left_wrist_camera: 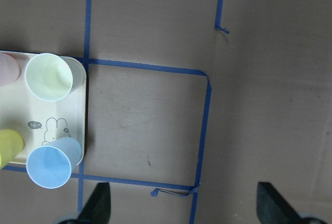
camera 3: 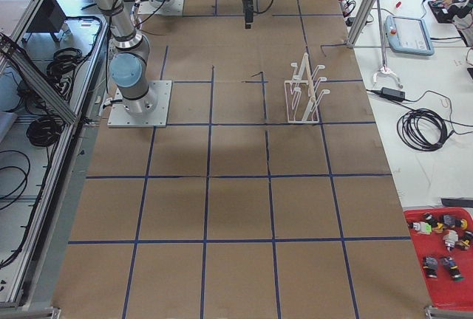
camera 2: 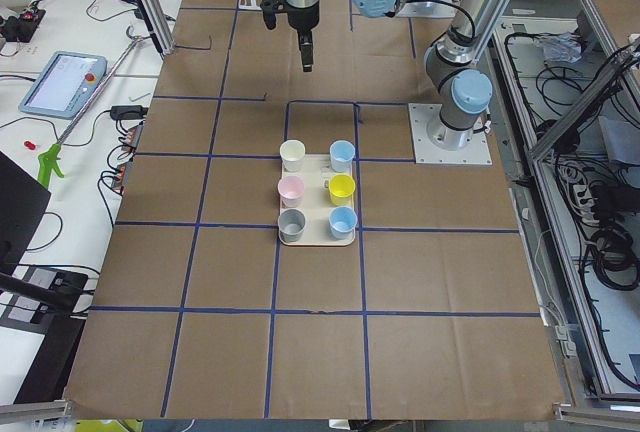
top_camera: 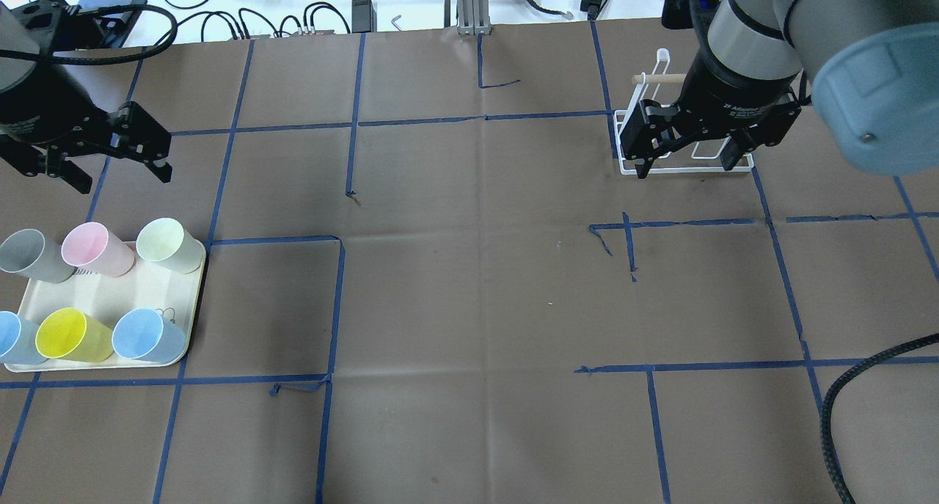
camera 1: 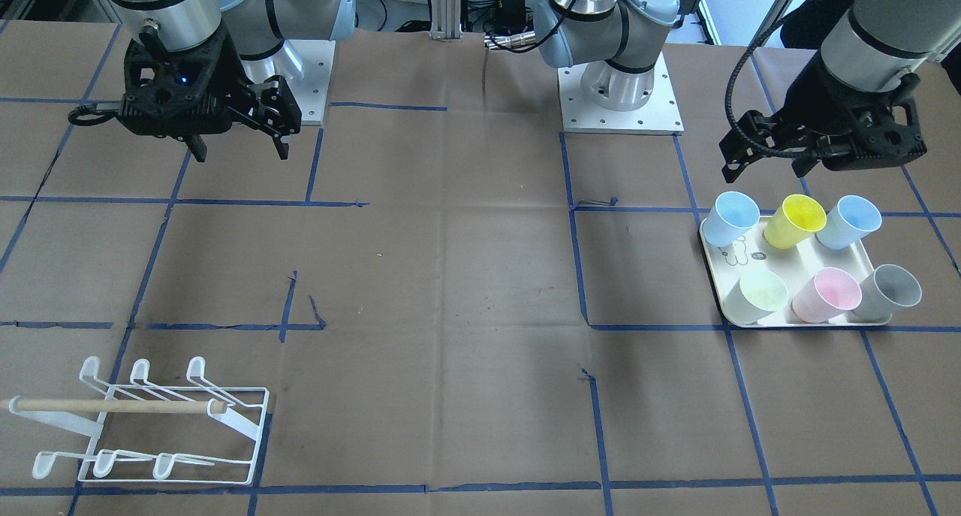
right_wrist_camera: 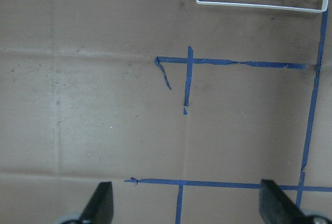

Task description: Transfer IKEA cup to right arm and place on rack

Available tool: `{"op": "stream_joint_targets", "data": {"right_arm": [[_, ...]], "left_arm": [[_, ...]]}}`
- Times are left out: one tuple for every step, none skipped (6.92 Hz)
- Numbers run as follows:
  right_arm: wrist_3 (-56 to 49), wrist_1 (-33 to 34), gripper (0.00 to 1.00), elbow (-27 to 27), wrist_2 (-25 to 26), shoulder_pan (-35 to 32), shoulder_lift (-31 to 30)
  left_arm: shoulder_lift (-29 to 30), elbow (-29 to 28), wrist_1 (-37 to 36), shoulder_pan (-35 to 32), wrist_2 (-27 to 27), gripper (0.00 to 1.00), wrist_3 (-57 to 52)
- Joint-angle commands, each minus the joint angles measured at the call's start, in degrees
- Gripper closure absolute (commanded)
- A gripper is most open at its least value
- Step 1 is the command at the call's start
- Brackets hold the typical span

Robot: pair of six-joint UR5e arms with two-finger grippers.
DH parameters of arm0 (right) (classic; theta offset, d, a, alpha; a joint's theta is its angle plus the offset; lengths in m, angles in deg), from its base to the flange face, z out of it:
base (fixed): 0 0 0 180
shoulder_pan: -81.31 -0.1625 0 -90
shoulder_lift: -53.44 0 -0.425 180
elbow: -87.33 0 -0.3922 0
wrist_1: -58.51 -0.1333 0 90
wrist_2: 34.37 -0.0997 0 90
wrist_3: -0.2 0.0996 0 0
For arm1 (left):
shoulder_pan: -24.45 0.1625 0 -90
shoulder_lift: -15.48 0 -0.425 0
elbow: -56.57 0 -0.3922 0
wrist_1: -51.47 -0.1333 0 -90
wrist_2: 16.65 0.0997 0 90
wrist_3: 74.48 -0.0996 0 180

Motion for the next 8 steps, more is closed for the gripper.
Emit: {"op": "stream_joint_targets", "data": {"right_arm": [[0.00, 0.00, 0.00, -0.07, 0.00, 0.00, 0.00], [0.00, 0.00, 0.00, -0.07, 0.00, 0.00, 0.00], [0.00, 0.00, 0.00, 0.01, 0.00, 0.00, 0.00], [0.00, 0.00, 0.00, 0.02, 0.00, 0.00, 0.00], [0.00, 0.00, 0.00, 0.02, 0.00, 0.00, 0.00], [0.00, 0.00, 0.00, 0.02, 0.00, 0.00, 0.00], [0.00, 0.00, 0.00, 0.02, 0.00, 0.00, 0.00], [0.00, 0.00, 0.00, 0.02, 0.00, 0.00, 0.00]], "left_arm": [[0.45, 2.11, -2.42, 6.44, -0.23, 0.00, -6.83], [2.03, 2.11, -5.58, 6.29, -0.58, 0.00, -6.67], [4.39, 2.03, -6.13, 5.33, -0.67, 0.00, -6.85], [6.16, 2.11, -7.87, 3.15, -0.50, 0.00, -7.02], [7.74, 2.98, -10.59, 1.91, -0.41, 0.00, -7.11], [10.02, 4.56, -14.10, 1.98, -0.24, 0.00, -7.63], [12.22, 7.10, -18.92, 2.07, 0.03, 0.00, -8.94], [13.46, 10.34, -24.19, 2.51, 0.03, 0.00, -10.00]]}}
